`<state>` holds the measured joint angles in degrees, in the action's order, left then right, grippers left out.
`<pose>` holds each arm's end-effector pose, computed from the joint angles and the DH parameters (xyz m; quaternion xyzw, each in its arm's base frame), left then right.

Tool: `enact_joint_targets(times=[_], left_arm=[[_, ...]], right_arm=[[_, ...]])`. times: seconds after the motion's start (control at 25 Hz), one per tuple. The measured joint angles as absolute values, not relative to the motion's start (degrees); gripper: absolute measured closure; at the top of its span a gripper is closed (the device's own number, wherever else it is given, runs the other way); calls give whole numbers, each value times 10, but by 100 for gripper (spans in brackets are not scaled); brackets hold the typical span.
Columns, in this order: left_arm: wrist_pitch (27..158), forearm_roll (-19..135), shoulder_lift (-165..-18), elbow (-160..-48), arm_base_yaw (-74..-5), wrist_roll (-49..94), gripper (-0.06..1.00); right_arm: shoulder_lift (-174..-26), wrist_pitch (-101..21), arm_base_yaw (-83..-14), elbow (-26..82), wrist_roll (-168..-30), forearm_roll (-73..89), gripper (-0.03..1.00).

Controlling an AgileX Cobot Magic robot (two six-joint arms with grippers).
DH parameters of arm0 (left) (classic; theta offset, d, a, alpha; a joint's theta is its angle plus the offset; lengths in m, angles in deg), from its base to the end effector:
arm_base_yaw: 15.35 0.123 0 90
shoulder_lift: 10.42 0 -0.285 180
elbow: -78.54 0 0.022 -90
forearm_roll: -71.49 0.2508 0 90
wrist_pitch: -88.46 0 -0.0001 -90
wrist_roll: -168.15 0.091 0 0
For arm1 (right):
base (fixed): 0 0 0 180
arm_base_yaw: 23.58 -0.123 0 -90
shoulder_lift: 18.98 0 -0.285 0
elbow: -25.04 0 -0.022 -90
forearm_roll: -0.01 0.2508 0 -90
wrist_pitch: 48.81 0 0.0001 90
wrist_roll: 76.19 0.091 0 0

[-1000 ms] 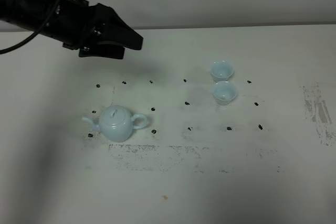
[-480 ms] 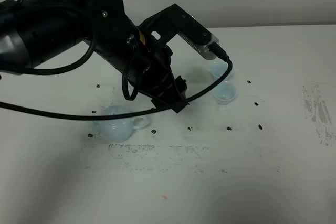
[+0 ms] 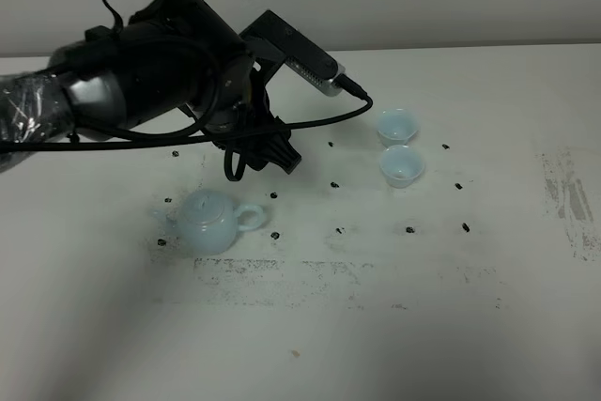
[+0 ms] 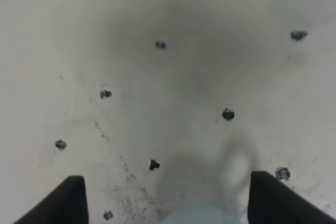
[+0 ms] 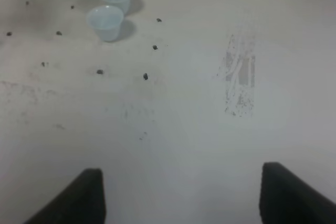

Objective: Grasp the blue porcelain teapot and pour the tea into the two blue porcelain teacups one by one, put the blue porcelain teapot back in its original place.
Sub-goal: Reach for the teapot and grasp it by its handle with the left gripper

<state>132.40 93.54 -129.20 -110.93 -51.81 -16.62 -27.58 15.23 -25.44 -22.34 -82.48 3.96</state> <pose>0.3548 -0.2326 0.2337 0.3601 0.8904 0.0707 0.2692 -0.0078 0.0054 0.2787 -0.0639 0.8632 0.0150 0.5005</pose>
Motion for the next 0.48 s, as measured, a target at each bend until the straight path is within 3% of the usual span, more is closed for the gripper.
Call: enact_joint_targets(times=[0.48], left_arm=[[1330, 1018, -1345, -1109, -530, -199, 34]], right_arm=[[-276, 152, -254, -224, -825, 40, 38]])
